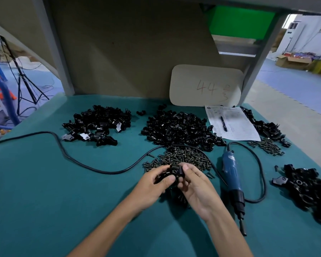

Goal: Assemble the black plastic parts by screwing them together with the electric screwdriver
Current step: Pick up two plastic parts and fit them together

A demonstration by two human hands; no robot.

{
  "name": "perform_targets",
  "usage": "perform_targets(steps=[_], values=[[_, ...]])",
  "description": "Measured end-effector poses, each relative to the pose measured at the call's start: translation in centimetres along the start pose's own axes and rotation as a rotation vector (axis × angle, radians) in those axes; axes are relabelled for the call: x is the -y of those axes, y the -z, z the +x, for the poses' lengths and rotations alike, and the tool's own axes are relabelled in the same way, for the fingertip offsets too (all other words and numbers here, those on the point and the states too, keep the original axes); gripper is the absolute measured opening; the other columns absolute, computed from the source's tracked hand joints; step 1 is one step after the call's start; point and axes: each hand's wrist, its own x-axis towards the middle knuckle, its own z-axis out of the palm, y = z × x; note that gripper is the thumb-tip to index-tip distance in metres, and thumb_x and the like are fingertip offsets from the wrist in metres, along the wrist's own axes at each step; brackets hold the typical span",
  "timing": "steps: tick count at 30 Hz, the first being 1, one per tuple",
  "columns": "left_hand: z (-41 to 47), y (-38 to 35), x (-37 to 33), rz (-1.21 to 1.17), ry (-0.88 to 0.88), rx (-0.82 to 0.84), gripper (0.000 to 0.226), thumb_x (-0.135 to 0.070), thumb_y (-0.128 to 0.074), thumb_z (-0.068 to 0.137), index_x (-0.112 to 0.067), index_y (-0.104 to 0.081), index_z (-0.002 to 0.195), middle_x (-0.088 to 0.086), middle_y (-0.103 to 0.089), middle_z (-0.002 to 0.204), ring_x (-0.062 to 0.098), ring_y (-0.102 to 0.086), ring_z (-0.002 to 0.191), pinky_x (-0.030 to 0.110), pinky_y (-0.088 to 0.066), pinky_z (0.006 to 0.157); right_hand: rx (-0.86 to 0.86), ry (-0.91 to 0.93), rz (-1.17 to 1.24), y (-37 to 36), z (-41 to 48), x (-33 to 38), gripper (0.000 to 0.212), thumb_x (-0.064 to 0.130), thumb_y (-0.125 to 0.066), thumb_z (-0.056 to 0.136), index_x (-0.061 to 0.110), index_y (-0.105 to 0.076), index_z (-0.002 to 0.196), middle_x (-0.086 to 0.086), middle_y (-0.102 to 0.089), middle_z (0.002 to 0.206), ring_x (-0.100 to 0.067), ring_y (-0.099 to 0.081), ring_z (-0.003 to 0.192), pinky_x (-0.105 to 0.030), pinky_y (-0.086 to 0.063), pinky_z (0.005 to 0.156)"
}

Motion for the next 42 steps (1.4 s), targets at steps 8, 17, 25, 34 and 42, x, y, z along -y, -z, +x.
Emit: perform_targets(steps=[8, 17, 25, 34, 42], values=[[-0.6, 0.3, 0.6, 0.345, -0.076, -0.138, 0.044, -0.056, -0.064, 0.089, -0.042, -0.061, 0.131, -0.029, -0.066, 0.116, -0.010, -0.059, 0.112, 0.016, -0.047, 0.095, -0.088, 0.177, -0.411, -1.3, 0.0, -1.4, 0.016, 0.020, -0.055, 0.106, 0.018, -0.071, 0.102, -0.001, -0.073, 0.085, -0.011, -0.067, 0.074, -0.027, -0.056, 0.067], [-0.9, -0.6, 0.5, 0.386, -0.141, -0.146, 0.032, -0.059, -0.055, 0.092, -0.043, -0.057, 0.120, -0.021, -0.064, 0.110, -0.005, -0.059, 0.104, 0.019, -0.050, 0.086, -0.139, 0.257, -0.442, -2.1, -0.1, -2.2, 0.012, 0.031, -0.058, 0.104, 0.022, -0.066, 0.103, 0.007, -0.066, 0.079, -0.004, -0.059, 0.067, -0.021, -0.051, 0.063], [-1.0, 0.1, 0.4, 0.412, -0.132, -0.124, 0.019, -0.054, -0.053, 0.095, -0.043, -0.062, 0.109, -0.022, -0.068, 0.095, -0.003, -0.064, 0.089, 0.016, -0.048, 0.071, 0.143, 0.254, -0.632, -0.6, -0.8, -1.0, 0.028, 0.019, -0.052, 0.107, 0.034, -0.067, 0.126, 0.015, -0.073, 0.114, -0.001, -0.067, 0.107, -0.019, -0.053, 0.088], [-0.4, -0.2, 1.4, 0.318, -0.059, -0.093, 0.043, -0.052, -0.056, 0.098, -0.043, -0.054, 0.139, -0.026, -0.062, 0.132, -0.008, -0.054, 0.123, 0.028, -0.045, 0.107, 0.043, 0.364, -0.760, 0.6, 0.3, -1.6, 0.025, 0.019, -0.049, 0.108, 0.035, -0.064, 0.122, 0.018, -0.069, 0.115, -0.005, -0.064, 0.114, -0.024, -0.052, 0.094], [-1.0, -0.1, 2.7, 0.303, -0.122, -0.184, 0.051, -0.065, -0.055, 0.092, -0.042, -0.058, 0.137, -0.031, -0.062, 0.126, -0.009, -0.056, 0.120, 0.026, -0.049, 0.102, 0.082, 0.245, -0.545, 0.5, 0.2, -2.4, 0.024, 0.018, -0.055, 0.106, 0.036, -0.069, 0.114, 0.002, -0.073, 0.115, -0.016, -0.069, 0.110, -0.032, -0.058, 0.087]])
